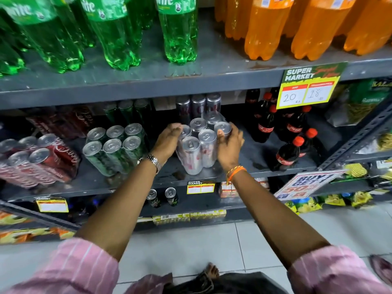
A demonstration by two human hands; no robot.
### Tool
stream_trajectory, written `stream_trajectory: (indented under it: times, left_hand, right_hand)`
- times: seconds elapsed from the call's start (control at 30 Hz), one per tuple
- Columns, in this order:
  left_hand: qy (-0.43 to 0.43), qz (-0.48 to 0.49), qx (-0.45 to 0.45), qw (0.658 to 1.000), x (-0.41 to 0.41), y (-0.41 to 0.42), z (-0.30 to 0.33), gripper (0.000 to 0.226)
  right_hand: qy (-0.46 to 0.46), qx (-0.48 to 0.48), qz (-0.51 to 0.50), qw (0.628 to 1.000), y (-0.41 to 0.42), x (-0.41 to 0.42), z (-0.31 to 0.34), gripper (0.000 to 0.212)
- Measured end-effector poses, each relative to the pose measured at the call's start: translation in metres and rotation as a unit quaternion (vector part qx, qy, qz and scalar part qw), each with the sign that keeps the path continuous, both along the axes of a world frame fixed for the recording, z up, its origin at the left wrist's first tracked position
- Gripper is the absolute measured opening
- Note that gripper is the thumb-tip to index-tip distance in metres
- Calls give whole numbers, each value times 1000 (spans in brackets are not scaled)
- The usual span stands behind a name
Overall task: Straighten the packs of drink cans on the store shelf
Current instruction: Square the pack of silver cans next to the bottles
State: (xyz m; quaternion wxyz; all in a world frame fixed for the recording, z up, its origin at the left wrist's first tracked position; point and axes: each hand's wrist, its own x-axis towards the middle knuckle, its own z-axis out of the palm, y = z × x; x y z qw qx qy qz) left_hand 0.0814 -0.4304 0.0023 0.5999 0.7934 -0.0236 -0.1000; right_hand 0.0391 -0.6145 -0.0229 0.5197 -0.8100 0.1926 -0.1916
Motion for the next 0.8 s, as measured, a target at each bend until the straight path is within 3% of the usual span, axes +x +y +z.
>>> stream_trajectory:
  times: [0.1, 0.23, 0.37, 0.43, 0.53, 0.67, 0.8]
  left_hand:
    - [-20, -1, -13, 1000, -31, 2, -10, 48]
    - [3, 4, -31, 1000, -46, 2, -15, 29]
    - [-25, 16, -10, 999, -19, -4, 10, 26]
    - [-30, -13, 10, 999, 0, -15, 25, 35]
    - [-36, -74, 99, 992, 24, -37, 44, 39]
    - [-59, -177, 237, 953, 37, -64, 55, 41]
    - [-100, -169, 306, 931, 47, -67, 51, 45]
  right_hand:
    - [25, 25, 96, 995, -18, 26, 10, 44]
    - [64, 55, 170, 982, -35, 47, 18, 36]
    - [13, 120, 38, 992, -23, 25, 15, 44]
    - [-49, 86, -17, 995, 1, -6, 8, 47]
    - [-113, 32, -8, 993, 38, -46, -6, 50]
    - [-99, 6, 14, 995, 56, -58, -16, 59]
    - [-131, -4, 26, 991, 51, -57, -20, 49]
